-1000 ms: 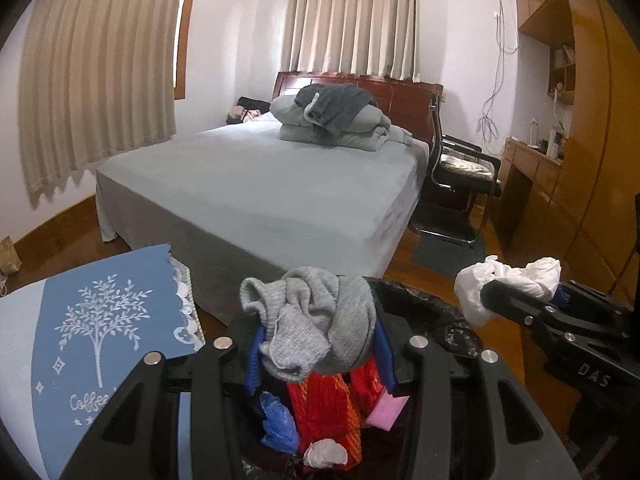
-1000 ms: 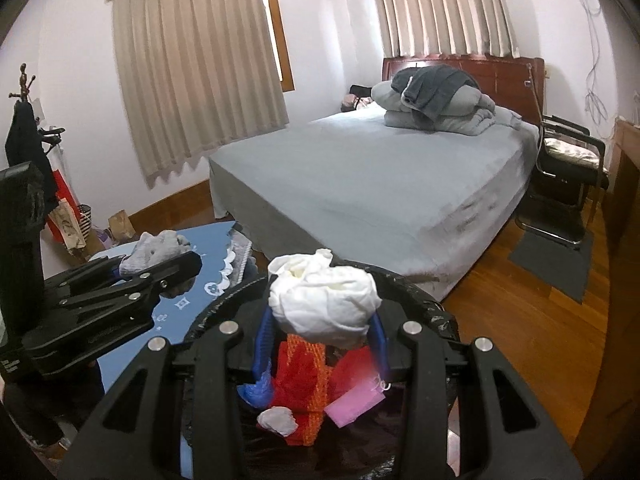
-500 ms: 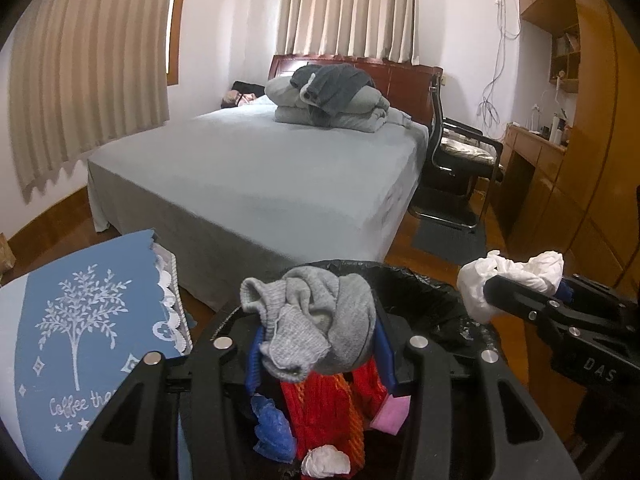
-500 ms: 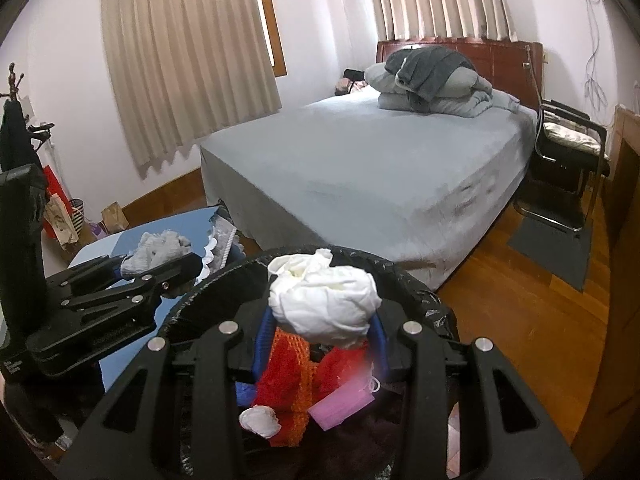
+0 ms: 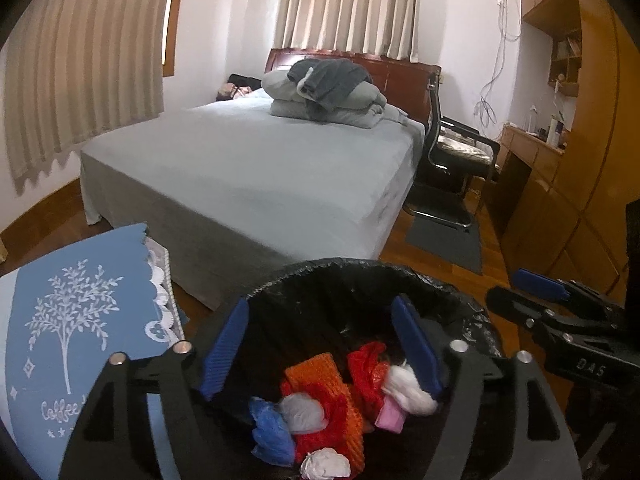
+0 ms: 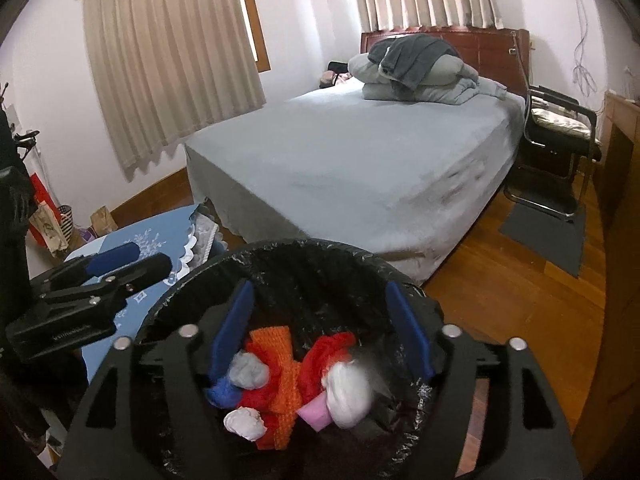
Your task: Collect trash
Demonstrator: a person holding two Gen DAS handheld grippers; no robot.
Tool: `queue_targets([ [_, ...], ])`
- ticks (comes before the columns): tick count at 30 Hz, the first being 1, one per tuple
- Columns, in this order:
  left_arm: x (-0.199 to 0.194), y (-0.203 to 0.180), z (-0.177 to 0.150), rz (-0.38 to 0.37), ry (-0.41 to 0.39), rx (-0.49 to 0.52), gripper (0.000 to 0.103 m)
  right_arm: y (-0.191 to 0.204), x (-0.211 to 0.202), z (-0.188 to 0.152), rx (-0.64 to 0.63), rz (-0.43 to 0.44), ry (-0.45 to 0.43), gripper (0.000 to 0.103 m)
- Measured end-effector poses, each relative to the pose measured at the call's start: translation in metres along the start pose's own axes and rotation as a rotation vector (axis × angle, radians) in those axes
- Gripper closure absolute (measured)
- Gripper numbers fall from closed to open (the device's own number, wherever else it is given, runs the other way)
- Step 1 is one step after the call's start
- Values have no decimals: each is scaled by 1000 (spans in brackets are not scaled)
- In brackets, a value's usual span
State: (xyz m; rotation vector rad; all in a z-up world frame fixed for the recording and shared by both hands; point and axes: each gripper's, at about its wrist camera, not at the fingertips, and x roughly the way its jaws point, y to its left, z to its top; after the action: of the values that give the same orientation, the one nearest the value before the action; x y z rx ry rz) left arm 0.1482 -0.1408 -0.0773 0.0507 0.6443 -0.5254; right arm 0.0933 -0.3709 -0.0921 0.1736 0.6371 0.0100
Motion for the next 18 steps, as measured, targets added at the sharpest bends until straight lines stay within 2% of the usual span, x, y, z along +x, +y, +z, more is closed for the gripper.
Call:
queue_targets([
  [3, -8, 3, 3, 13, -15, -4, 17, 3, -7, 2, -7, 0, -12, 13],
  [8, -30, 8, 7, 49, -46, -5, 7, 8, -21, 7, 5, 16, -20, 8],
  [18, -81, 32, 3, 134, -82, -46, 6, 31, -55, 16, -12, 56, -61, 5],
])
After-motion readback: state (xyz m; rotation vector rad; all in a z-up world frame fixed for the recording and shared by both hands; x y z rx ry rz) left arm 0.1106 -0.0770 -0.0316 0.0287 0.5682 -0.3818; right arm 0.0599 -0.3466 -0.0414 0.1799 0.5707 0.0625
